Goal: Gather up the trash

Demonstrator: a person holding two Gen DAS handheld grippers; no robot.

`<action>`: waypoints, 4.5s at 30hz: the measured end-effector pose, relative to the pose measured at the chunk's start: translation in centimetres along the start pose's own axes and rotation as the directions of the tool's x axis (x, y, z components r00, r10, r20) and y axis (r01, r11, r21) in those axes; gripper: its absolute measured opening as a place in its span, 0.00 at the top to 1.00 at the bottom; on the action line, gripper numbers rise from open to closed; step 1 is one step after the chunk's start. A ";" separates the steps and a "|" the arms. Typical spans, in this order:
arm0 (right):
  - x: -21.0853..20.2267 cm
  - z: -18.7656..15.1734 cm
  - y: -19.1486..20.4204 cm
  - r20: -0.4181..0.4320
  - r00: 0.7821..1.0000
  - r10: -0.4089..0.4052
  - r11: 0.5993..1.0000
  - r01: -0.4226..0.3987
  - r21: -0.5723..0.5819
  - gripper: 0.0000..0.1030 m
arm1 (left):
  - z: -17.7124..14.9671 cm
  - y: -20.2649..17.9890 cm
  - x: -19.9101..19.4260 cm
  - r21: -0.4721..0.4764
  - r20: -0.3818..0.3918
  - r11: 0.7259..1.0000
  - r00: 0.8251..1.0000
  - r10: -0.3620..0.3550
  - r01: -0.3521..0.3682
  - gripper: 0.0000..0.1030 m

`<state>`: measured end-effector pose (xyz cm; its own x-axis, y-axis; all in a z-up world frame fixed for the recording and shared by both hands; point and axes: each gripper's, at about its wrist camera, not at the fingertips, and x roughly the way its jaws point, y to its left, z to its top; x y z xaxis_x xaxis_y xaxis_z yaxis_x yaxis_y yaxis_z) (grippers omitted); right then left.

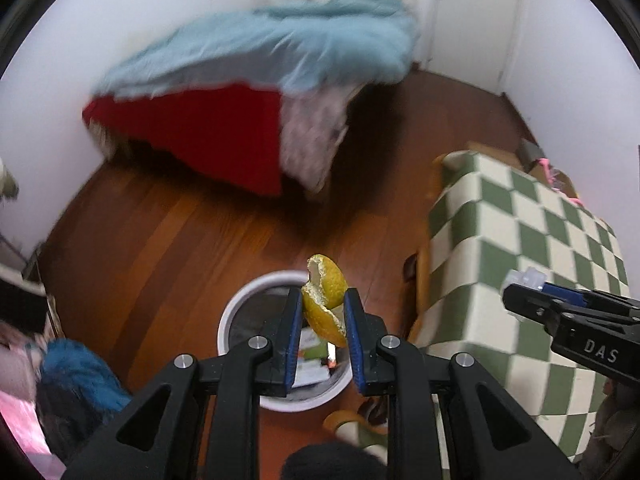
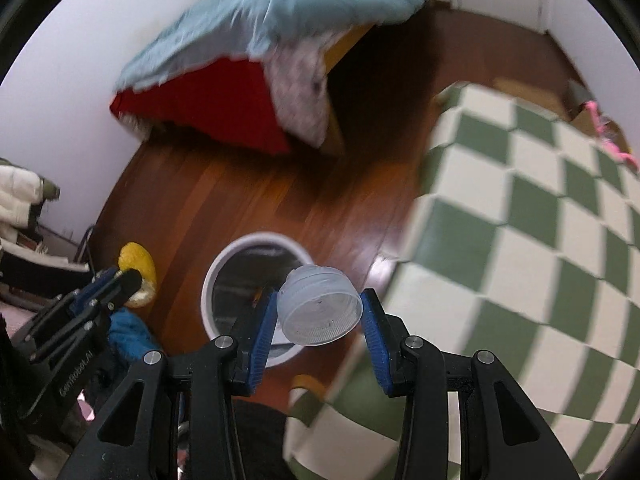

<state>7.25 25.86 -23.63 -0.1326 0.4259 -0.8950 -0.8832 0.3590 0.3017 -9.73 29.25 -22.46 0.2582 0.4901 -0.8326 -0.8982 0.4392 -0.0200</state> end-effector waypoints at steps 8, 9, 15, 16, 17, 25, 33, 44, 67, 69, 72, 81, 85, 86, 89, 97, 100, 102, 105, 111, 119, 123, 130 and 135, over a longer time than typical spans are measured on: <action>11.6 0.1 3.8 -0.215 0.976 0.035 0.999 -0.039 -0.015 0.57 | -2.2 7.4 9.1 -0.223 -0.216 0.971 0.967 -0.132 0.083 0.83; 12.9 0.1 4.2 -0.236 0.971 0.033 0.999 -0.039 -0.018 0.57 | -2.4 8.0 10.0 -0.240 -0.239 0.968 0.961 -0.138 0.079 0.83; 18.2 0.0 5.4 -0.322 0.946 0.027 0.999 -0.038 -0.030 0.57 | -3.2 10.9 13.6 -0.316 -0.319 0.946 0.931 -0.178 0.073 0.80; 18.7 0.1 5.6 -0.329 0.944 0.026 0.999 -0.039 -0.031 0.57 | -3.3 11.1 14.0 -0.313 -0.327 0.948 0.930 -0.168 0.061 0.79; 19.2 0.0 5.5 -0.337 0.941 0.027 0.999 -0.039 -0.030 0.57 | -3.4 11.2 14.3 -0.311 -0.331 0.949 0.929 -0.166 0.058 0.79; 21.0 0.8 4.7 -0.334 0.939 0.080 0.996 -0.084 0.002 0.31 | -3.2 12.6 14.5 -0.296 -0.332 0.955 0.937 -0.109 0.006 0.07; 14.8 1.0 6.0 -0.238 0.971 0.025 0.996 -0.044 -0.076 0.01 | -2.9 13.7 9.0 -0.242 -0.261 0.962 0.963 0.062 -0.127 0.06; 1.5 -1.2 7.4 -0.139 0.989 0.046 0.975 -0.075 -0.210 0.00 | -3.3 12.4 -4.0 -0.291 -0.165 0.931 0.970 0.178 -0.220 0.06; -26.0 -7.9 6.9 0.014 0.967 0.256 0.926 -0.241 -0.291 0.00 | -6.0 5.3 -24.6 -0.274 0.062 0.961 0.998 -0.030 0.046 0.06; -27.7 -8.4 6.9 0.017 0.963 0.267 0.923 -0.251 -0.292 0.00 | -5.9 5.0 -26.0 -0.264 0.072 0.962 0.996 -0.049 0.067 0.06; -29.5 -9.3 7.0 0.008 0.955 0.296 0.914 -0.280 -0.295 0.00 | -6.1 4.6 -28.0 -0.254 0.097 0.963 0.993 -0.066 0.089 0.06; -32.5 -11.2 8.1 -0.026 0.939 0.342 0.886 -0.331 -0.325 0.00 | -7.3 4.2 -32.2 -0.256 0.147 0.958 0.985 -0.096 0.132 0.06; -32.9 -11.5 8.6 -0.035 0.934 0.354 0.877 -0.345 -0.334 0.00 | -7.8 4.2 -33.0 -0.259 0.155 0.957 0.983 -0.096 0.134 0.06; -32.9 -11.5 8.7 -0.038 0.934 0.356 0.876 -0.348 -0.335 0.00 | -7.9 4.2 -33.1 -0.260 0.156 0.956 0.983 -0.099 0.138 0.06; -32.7 -11.4 8.9 -0.043 0.932 0.360 0.873 -0.353 -0.337 0.00 | -8.3 4.3 -33.2 -0.260 0.153 0.955 0.983 -0.104 0.141 0.06; -32.3 -11.3 9.2 -0.055 0.928 0.368 0.868 -0.364 -0.337 0.00 | -8.4 4.4 -33.1 -0.262 0.146 0.954 0.983 -0.112 0.148 0.06; -32.0 -11.2 9.3 -0.061 0.929 0.364 0.870 -0.363 -0.333 0.00 | -8.5 4.4 -33.2 -0.261 0.145 0.954 0.983 -0.112 0.147 0.06; -31.8 -11.3 9.3 -0.066 0.928 0.366 0.870 -0.367 -0.329 0.00 | -8.5 4.3 -33.2 -0.259 0.143 0.954 0.983 -0.113 0.147 0.06; -31.7 -11.2 9.2 -0.071 0.927 0.367 0.870 -0.369 -0.325 0.00 | -8.5 4.2 -33.0 -0.260 0.136 0.955 0.984 -0.112 0.145 0.06; -31.5 -10.9 9.5 -0.071 0.927 0.369 0.871 -0.371 -0.322 0.00 | -8.4 4.0 -32.5 -0.260 0.130 0.954 0.985 -0.117 0.148 0.00; -31.5 -10.7 9.9 -0.079 0.926 0.370 0.869 -0.375 -0.324 0.00 | -8.3 4.0 -32.2 -0.258 0.128 0.954 0.984 -0.123 0.153 0.00; -31.4 -10.5 10.0 -0.083 0.926 0.367 0.868 -0.373 -0.328 0.00 | -8.3 3.9 -32.1 -0.257 0.128 0.953 0.983 -0.128 0.158 0.00; -31.4 -10.6 10.2 -0.084 0.927 0.365 0.867 -0.372 -0.331 0.00 | -8.2 4.2 -31.8 -0.261 0.127 0.950 0.982 -0.140 0.169 0.00; -31.3 -10.9 10.3 -0.094 0.927 0.362 0.864 -0.372 -0.340 0.00 | -8.1 4.4 -31.8 -0.261 0.127 0.950 0.981 -0.143 0.173 0.00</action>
<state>-2.63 7.20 3.87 -0.4853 0.4471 -0.7514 -0.8665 -0.1309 0.4817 -24.83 9.48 -0.58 0.4275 0.5140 -0.7437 -0.9014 0.3055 -0.3070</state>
